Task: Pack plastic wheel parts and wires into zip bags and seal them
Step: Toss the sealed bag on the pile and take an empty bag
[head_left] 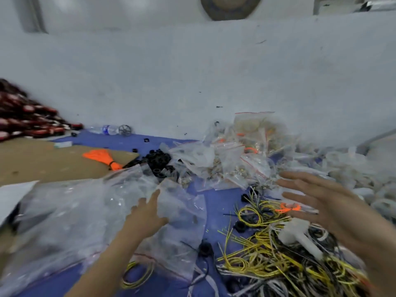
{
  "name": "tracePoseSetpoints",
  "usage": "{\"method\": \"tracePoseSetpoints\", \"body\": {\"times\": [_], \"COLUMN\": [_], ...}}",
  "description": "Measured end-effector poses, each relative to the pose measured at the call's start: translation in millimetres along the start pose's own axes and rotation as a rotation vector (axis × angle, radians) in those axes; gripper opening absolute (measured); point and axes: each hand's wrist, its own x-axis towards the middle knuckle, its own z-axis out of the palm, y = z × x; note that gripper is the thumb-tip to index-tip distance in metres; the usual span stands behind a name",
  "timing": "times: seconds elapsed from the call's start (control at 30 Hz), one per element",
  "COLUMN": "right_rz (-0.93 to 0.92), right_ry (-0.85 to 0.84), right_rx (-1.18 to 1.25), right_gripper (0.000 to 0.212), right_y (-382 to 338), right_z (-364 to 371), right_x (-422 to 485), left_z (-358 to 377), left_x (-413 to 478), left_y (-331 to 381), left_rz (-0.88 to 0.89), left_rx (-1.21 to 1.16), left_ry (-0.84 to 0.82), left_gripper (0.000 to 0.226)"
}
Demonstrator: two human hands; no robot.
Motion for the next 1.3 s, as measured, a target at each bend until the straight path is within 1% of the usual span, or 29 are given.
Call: {"method": "tracePoseSetpoints", "body": {"times": [0.03, 0.1, 0.2, 0.27, 0.3, 0.37, 0.4, 0.43, 0.47, 0.5, 0.57, 0.6, 0.63, 0.7, 0.73, 0.77, 0.8, 0.83, 0.9, 0.97, 1.03, 1.1, 1.13, 1.2, 1.23, 1.27, 1.3], "right_rz": [-0.010, -0.023, 0.031, 0.041, 0.019, -0.020, -0.059, -0.131, -0.220, -0.286, -0.325, -0.336, -0.353, -0.405, -0.406, -0.397, -0.383, -0.369, -0.319, -0.306, -0.325, -0.339, -0.361, -0.430, -0.450, -0.466, -0.499], "right_ry": [-0.024, -0.049, -0.072, -0.142, -0.213, -0.389, -0.455, -0.467, -0.429, -0.346, -0.151, -0.070, -0.004, 0.144, 0.225, 0.289, 0.335, 0.360, 0.386, 0.429, 0.518, 0.600, 0.630, 0.692, 0.730, 0.769, 0.800], "right_rx": [0.004, -0.026, -0.119, -0.259, -0.332, -0.438, -0.493, -0.552, -0.600, -0.591, -0.469, -0.444, -0.459, -0.482, -0.462, -0.423, -0.380, -0.323, -0.163, -0.070, -0.033, 0.013, 0.018, 0.008, -0.001, 0.013, 0.029], "right_gripper": [0.035, 0.032, 0.027, 0.024, 0.029, 0.052, 0.065, 0.072, 0.072, 0.067, 0.063, 0.062, 0.054, 0.021, 0.009, 0.008, 0.006, 0.002, 0.010, 0.011, 0.017, 0.019, 0.017, 0.011, 0.010, 0.010, 0.009], "right_y": [0.9, 3.4, 10.9, 16.8, 19.0, 22.5, 26.5, 30.8, 33.4, 32.2, 26.7, 26.6, 27.6, 29.6, 31.7, 32.7, 34.2, 34.5, 30.6, 28.7, 29.0, 27.2, 25.3, 18.3, 15.5, 10.4, 1.9], "right_z": [0.3, 6.7, 29.2, 50.7, 62.3, 87.4, 98.7, 106.8, 111.4, 113.8, 105.5, 97.1, 87.4, 71.7, 65.6, 61.5, 58.8, 56.1, 51.8, 46.9, 40.2, 31.0, 27.0, 19.8, 18.7, 16.2, 3.8], "right_x": [-0.4, 0.4, 4.5, 5.4, 4.8, 0.7, -0.7, -1.1, -0.1, 1.1, 6.9, 11.0, 15.4, 21.6, 24.0, 25.8, 27.1, 27.8, 28.9, 29.3, 28.9, 28.1, 27.1, 21.9, 19.2, 14.3, 9.0], "left_z": [5.7, 10.6, 0.5, -15.4, -24.3, -42.3, -51.0, -59.6, -67.6, -73.5, -76.4, -73.4, -68.9, -57.7, -52.0, -46.8, -40.3, -33.8, -22.9, -17.9, -17.2, -24.1, -28.8, -37.5, -39.2, -38.0, -34.3], "left_x": [-0.6, -3.6, -8.6, -13.1, -15.5, -21.5, -24.2, -26.5, -29.9, -34.9, -42.3, -45.3, -48.5, -53.7, -56.2, -58.9, -61.1, -63.5, -65.3, -62.5, -54.7, -46.8, -41.8, -30.2, -23.3, -15.4, -7.5], "left_y": [-8.5, -14.0, 2.3, 23.9, 36.1, 60.2, 71.6, 82.6, 93.6, 103.4, 119.5, 126.1, 131.8, 143.1, 149.5, 156.0, 163.0, 170.1, 181.1, 185.2, 183.2, 174.9, 169.1, 153.7, 144.2, 132.5, 119.5], "left_rz": [0.011, 0.049, 0.102, 0.121, 0.142, 0.200, 0.224, 0.241, 0.244, 0.242, 0.256, 0.279, 0.309, 0.378, 0.409, 0.446, 0.497, 0.556, 0.659, 0.691, 0.653, 0.600, 0.583, 0.555, 0.510, 0.438, 0.358], "left_rx": [-0.028, -0.100, -0.346, -0.493, -0.544, -0.687, -0.812, -0.972, -1.136, -1.270, -1.513, -1.633, -1.728, -1.821, -1.816, -1.750, -1.610, -1.427, -1.125, -0.943, -0.847, -0.908, -0.989, -1.106, -1.070, -0.952, -0.742], "left_ry": [-0.001, 0.038, 0.174, 0.253, 0.272, 0.267, 0.239, 0.189, 0.119, 0.053, -0.054, -0.114, -0.186, -0.363, -0.442, -0.489, -0.485, -0.439, -0.249, -0.026, 0.159, 0.305, 0.328, 0.287, 0.244, 0.179, 0.083], "left_gripper": [0.088, 0.081, 0.054, 0.038, 0.034, 0.036, 0.038, 0.040, 0.042, 0.044, 0.052, 0.059, 0.067, 0.076, 0.077, 0.079, 0.082, 0.084, 0.078, 0.064, 0.054, 0.044, 0.042, 0.042, 0.040, 0.038, 0.034]}}
